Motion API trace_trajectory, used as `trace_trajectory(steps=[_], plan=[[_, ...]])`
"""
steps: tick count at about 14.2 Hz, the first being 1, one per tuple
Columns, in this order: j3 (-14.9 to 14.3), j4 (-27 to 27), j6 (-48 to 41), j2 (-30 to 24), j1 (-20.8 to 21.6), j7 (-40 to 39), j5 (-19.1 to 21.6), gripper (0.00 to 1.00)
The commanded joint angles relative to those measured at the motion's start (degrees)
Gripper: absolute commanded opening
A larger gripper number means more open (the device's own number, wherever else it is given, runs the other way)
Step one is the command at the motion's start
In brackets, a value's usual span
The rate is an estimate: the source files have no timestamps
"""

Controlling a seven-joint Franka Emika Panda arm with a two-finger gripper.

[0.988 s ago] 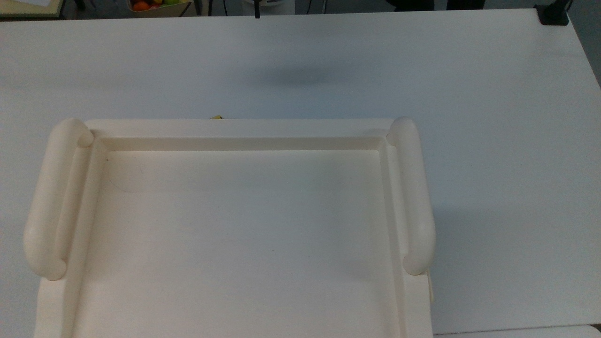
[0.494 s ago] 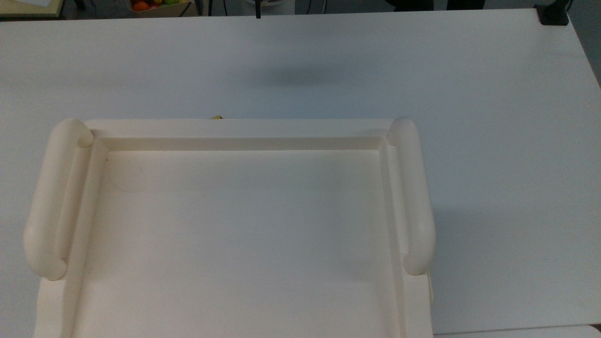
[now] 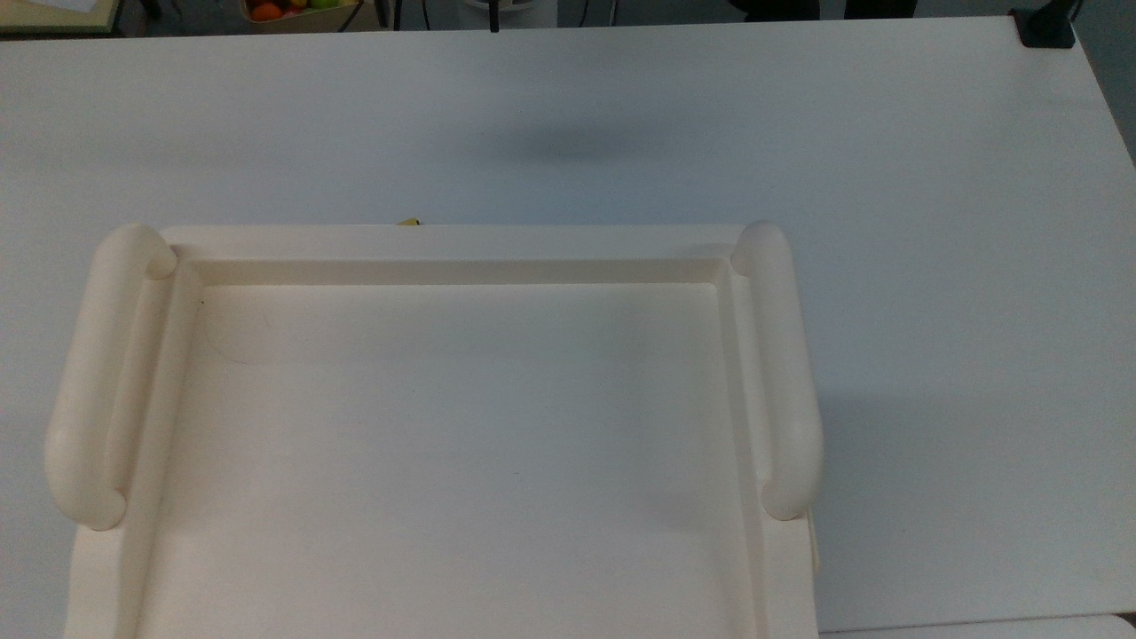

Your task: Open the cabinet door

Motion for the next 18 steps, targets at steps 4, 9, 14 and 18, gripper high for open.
trace_trajectory(steps=[4,9,14,18], plan=[[0.41,4.62,4.8,0.22,1.67,0.23,-0.14,1.0],[0.23,11.38,11.46,5.47,6.85,8.29,-1.02,1.0],[0.23,10.86,33.96,10.49,8.45,11.13,-2.51,1.0],[0.23,10.86,48.82,15.94,9.24,11.48,-7.88,1.0]])
